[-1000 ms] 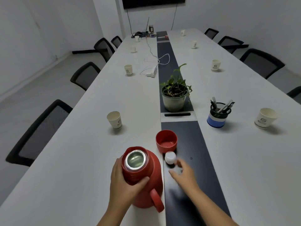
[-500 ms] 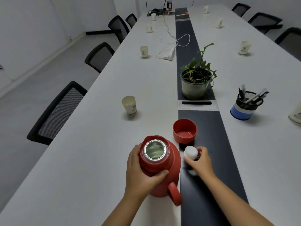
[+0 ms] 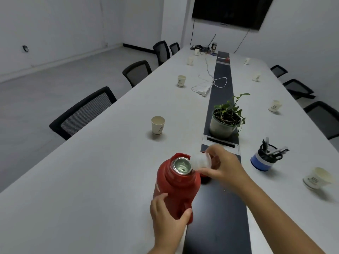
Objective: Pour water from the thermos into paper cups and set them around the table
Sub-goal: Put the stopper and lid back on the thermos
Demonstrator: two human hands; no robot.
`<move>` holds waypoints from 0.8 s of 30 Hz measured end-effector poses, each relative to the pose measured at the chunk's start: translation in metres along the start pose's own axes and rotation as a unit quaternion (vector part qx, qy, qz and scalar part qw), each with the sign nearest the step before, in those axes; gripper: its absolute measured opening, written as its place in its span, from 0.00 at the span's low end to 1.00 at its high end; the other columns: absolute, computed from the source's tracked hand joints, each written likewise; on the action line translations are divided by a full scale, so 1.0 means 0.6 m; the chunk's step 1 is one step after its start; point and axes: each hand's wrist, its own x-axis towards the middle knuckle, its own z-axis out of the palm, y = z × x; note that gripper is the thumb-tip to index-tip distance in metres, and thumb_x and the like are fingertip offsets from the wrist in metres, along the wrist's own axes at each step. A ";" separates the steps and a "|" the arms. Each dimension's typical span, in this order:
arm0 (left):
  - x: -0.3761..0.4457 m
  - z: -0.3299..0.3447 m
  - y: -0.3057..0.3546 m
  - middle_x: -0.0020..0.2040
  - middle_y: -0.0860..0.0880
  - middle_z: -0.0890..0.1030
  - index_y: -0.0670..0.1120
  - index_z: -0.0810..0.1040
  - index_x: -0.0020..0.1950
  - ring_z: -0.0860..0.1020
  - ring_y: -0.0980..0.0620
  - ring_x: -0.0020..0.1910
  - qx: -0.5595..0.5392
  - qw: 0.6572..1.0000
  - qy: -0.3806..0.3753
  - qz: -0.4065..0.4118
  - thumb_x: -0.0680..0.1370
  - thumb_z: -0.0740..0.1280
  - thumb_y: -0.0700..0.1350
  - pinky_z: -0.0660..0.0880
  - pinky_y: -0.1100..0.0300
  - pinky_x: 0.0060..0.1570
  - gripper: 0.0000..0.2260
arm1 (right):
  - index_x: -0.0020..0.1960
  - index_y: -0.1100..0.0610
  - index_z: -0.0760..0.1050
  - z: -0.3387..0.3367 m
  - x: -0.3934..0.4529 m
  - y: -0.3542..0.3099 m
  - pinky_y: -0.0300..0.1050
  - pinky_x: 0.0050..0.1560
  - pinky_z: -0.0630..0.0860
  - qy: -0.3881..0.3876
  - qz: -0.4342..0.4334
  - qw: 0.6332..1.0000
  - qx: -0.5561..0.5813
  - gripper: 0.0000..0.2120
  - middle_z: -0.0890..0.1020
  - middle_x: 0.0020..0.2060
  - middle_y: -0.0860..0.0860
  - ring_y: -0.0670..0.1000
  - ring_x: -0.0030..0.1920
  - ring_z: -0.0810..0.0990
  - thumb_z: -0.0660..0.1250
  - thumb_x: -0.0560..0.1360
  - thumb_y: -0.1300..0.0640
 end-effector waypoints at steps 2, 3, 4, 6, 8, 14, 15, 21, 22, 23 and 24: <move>-0.016 0.007 0.004 0.42 0.54 0.73 0.51 0.71 0.41 0.74 0.53 0.44 -0.044 0.995 -0.057 -0.070 0.65 0.75 0.40 0.67 0.79 0.38 0.15 | 0.53 0.55 0.72 0.006 0.016 -0.020 0.41 0.44 0.76 -0.025 -0.038 0.998 -0.049 0.19 0.76 0.44 0.47 0.50 0.43 0.76 0.74 0.66 0.54; -0.019 0.011 0.006 0.40 0.54 0.75 0.52 0.70 0.38 0.75 0.53 0.41 -0.056 0.991 -0.087 -0.086 0.67 0.74 0.41 0.69 0.77 0.36 0.13 | 0.55 0.56 0.73 0.010 0.023 -0.027 0.45 0.48 0.76 -0.042 -0.054 0.995 -0.070 0.18 0.77 0.47 0.51 0.52 0.46 0.77 0.72 0.67 0.55; -0.022 0.015 0.008 0.39 0.54 0.75 0.53 0.69 0.39 0.75 0.54 0.40 -0.057 0.988 -0.115 -0.089 0.69 0.72 0.42 0.69 0.75 0.35 0.12 | 0.57 0.56 0.73 0.015 0.028 -0.032 0.48 0.51 0.76 -0.057 -0.065 0.992 -0.089 0.18 0.77 0.50 0.52 0.53 0.48 0.76 0.71 0.68 0.56; -0.025 0.021 0.011 0.38 0.55 0.74 0.51 0.67 0.44 0.74 0.55 0.39 -0.038 0.984 -0.152 -0.083 0.73 0.68 0.43 0.67 0.70 0.36 0.10 | 0.60 0.55 0.72 0.023 0.036 -0.039 0.45 0.53 0.74 -0.076 -0.076 0.987 -0.118 0.19 0.76 0.54 0.53 0.52 0.50 0.75 0.69 0.70 0.58; -0.024 0.020 0.013 0.35 0.56 0.72 0.49 0.65 0.47 0.73 0.54 0.37 -0.023 0.986 -0.151 -0.060 0.74 0.67 0.43 0.64 0.69 0.34 0.10 | 0.63 0.53 0.71 0.028 0.042 -0.043 0.40 0.49 0.69 -0.105 -0.081 0.980 -0.147 0.21 0.75 0.57 0.51 0.48 0.49 0.72 0.69 0.70 0.58; -0.028 -0.027 -0.014 0.36 0.57 0.73 0.52 0.69 0.46 0.72 0.57 0.36 0.005 0.997 -0.079 -0.005 0.74 0.67 0.44 0.66 0.74 0.34 0.07 | 0.64 0.52 0.70 0.042 0.045 -0.069 0.40 0.48 0.64 -0.169 -0.088 0.955 -0.228 0.21 0.74 0.57 0.52 0.53 0.56 0.72 0.67 0.72 0.56; -0.030 -0.038 -0.020 0.37 0.56 0.74 0.49 0.72 0.50 0.73 0.56 0.36 0.015 0.998 -0.064 0.004 0.74 0.67 0.44 0.65 0.72 0.35 0.07 | 0.63 0.53 0.70 0.045 0.042 -0.074 0.40 0.47 0.65 -0.172 -0.091 0.952 -0.235 0.21 0.74 0.57 0.53 0.54 0.55 0.72 0.67 0.72 0.55; -0.027 -0.070 -0.040 0.39 0.51 0.79 0.43 0.77 0.55 0.74 0.57 0.34 0.041 0.997 -0.045 0.052 0.74 0.68 0.43 0.68 0.72 0.38 0.11 | 0.61 0.58 0.71 0.060 0.042 -0.104 0.42 0.44 0.66 -0.209 -0.088 0.929 -0.293 0.18 0.75 0.53 0.56 0.56 0.53 0.73 0.65 0.72 0.55; -0.026 -0.072 -0.041 0.41 0.48 0.81 0.43 0.77 0.55 0.75 0.54 0.37 0.046 0.996 -0.046 0.056 0.74 0.68 0.43 0.69 0.71 0.40 0.11 | 0.61 0.58 0.71 0.061 0.044 -0.107 0.42 0.44 0.65 -0.218 -0.082 0.927 -0.294 0.18 0.75 0.53 0.56 0.56 0.53 0.73 0.65 0.73 0.55; -0.025 -0.073 -0.045 0.43 0.46 0.82 0.42 0.78 0.55 0.77 0.51 0.39 0.049 0.996 -0.048 0.058 0.74 0.68 0.42 0.70 0.69 0.42 0.11 | 0.61 0.58 0.71 0.062 0.046 -0.108 0.42 0.44 0.65 -0.228 -0.077 0.925 -0.294 0.18 0.74 0.53 0.56 0.56 0.53 0.73 0.64 0.73 0.55; -0.025 -0.073 -0.047 0.44 0.45 0.83 0.42 0.78 0.55 0.78 0.49 0.42 0.053 0.996 -0.051 0.058 0.73 0.68 0.42 0.70 0.67 0.44 0.11 | 0.61 0.58 0.71 0.064 0.047 -0.109 0.42 0.44 0.65 -0.237 -0.073 0.923 -0.295 0.17 0.74 0.53 0.56 0.56 0.53 0.73 0.64 0.73 0.55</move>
